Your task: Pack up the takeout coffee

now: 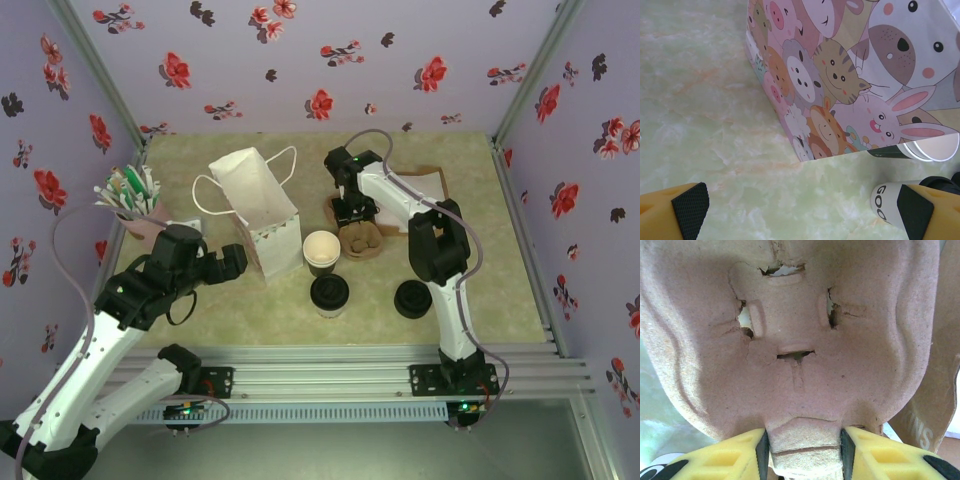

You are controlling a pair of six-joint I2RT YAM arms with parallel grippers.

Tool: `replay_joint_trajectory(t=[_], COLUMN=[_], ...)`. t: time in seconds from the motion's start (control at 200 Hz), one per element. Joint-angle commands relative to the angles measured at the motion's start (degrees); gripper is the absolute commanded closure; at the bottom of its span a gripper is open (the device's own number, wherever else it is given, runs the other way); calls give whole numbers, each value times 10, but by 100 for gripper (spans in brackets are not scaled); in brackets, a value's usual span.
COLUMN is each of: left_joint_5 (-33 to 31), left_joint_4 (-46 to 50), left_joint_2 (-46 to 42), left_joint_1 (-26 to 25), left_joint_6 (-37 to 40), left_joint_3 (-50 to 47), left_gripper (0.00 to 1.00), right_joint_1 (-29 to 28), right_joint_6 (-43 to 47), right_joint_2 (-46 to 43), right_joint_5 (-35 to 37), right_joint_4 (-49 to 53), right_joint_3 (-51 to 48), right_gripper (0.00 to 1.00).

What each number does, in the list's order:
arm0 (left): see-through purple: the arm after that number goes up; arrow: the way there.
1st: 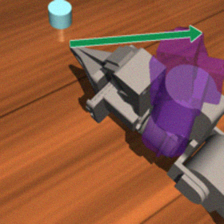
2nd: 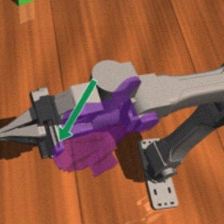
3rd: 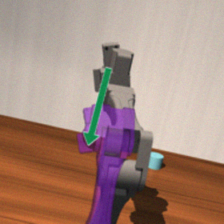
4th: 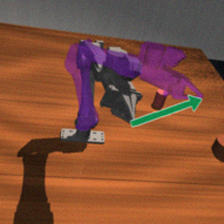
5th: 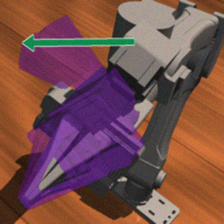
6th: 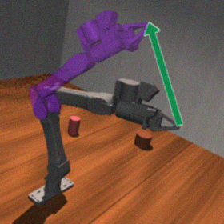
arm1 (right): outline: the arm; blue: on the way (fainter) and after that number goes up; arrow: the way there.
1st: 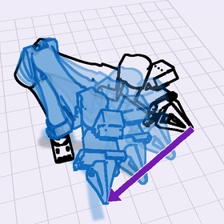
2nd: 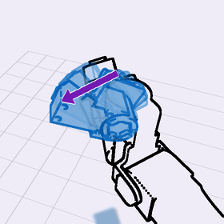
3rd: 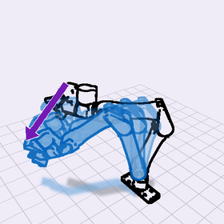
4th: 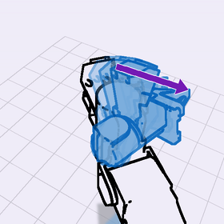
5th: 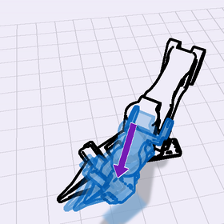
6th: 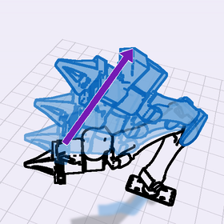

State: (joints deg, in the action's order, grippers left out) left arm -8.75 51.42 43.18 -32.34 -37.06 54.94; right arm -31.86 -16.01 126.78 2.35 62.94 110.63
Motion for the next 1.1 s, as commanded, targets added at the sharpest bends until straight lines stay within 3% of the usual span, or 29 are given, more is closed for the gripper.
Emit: replay_joint_trajectory(t=[0.0, 0.87, 1.095], left_joint_5=[4, 4, -26], left_joint_4=[-8, -7, 8], left_joint_2=[-2, -19, -30], left_joint_1=[6, 6, 7], left_joint_6=[10, 12, 38], left_joint_3=[-7, 6, 47], left_gripper=[1, 1, 1], right_joint_1=[4, 4, 4], right_joint_6=[6, 0, -1], right_joint_2=[-18, -76, -124], right_joint_5=[-2, 4, 8], right_joint_4=[17, 20, 19], right_joint_3=[15, 2, -13], right_gripper=[58, 59, 59])
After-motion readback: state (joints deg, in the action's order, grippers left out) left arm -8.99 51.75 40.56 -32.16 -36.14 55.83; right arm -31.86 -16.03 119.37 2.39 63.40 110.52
